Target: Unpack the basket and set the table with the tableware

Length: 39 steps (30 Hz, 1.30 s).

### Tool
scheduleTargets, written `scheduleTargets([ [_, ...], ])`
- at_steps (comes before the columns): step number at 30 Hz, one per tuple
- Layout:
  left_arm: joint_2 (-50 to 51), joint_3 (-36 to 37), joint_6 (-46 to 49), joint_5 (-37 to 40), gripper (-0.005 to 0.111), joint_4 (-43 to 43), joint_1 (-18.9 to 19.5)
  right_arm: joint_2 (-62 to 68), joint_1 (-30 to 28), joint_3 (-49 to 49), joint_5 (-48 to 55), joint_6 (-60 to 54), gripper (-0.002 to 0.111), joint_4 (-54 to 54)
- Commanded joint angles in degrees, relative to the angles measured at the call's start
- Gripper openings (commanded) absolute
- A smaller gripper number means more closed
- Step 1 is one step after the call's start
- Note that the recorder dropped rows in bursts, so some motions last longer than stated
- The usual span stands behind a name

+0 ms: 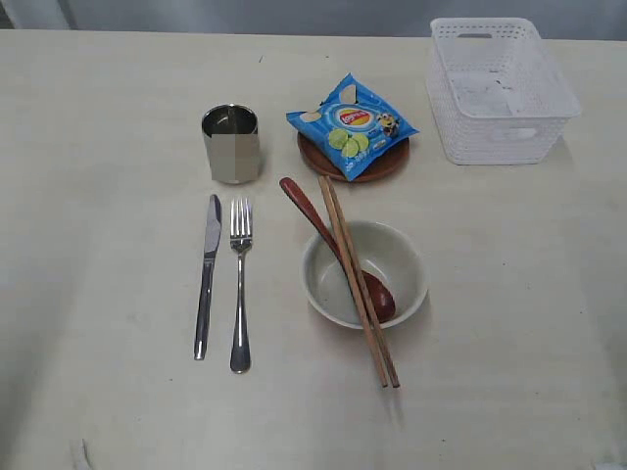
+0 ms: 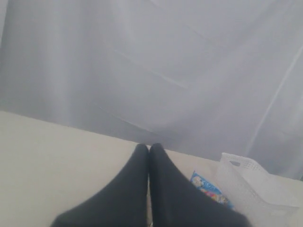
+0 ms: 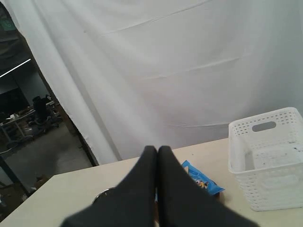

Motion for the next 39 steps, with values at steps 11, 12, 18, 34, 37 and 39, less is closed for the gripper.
scheduleTargets([
  [11, -0.2, 13.6, 12.1, -5.0, 0.0, 0.3, 0.1, -0.3, -0.2, 0.3, -0.5, 0.2, 0.0, -0.2],
  [12, -0.2, 14.5, 12.1, -5.0, 0.0, 1.3, 0.1, -0.3, -0.2, 0.3, -0.5, 0.2, 0.0, -0.2],
  [18, -0.2, 15.8, 12.2, -0.7, 0.0, 3.5, 0.1, -0.3, -0.2, 0.3, -0.5, 0.1, 0.0, -0.2],
  [34, -0.2, 15.8, 12.2, -0.2, 0.0, 3.7, 0.1, -0.3, -0.2, 0.3, -0.5, 0.1, 0.0, -0.2],
  [37, -0.2, 15.8, 12.2, -0.2, 0.0, 3.7, 0.1, -0.3, -0.2, 0.3, -0.5, 0.1, 0.0, -0.2],
  [39, -0.2, 15.8, 12.3, -0.2, 0.0, 3.7, 0.1, -0.3, -0.2, 0.3, -0.5, 0.1, 0.0, -0.2],
])
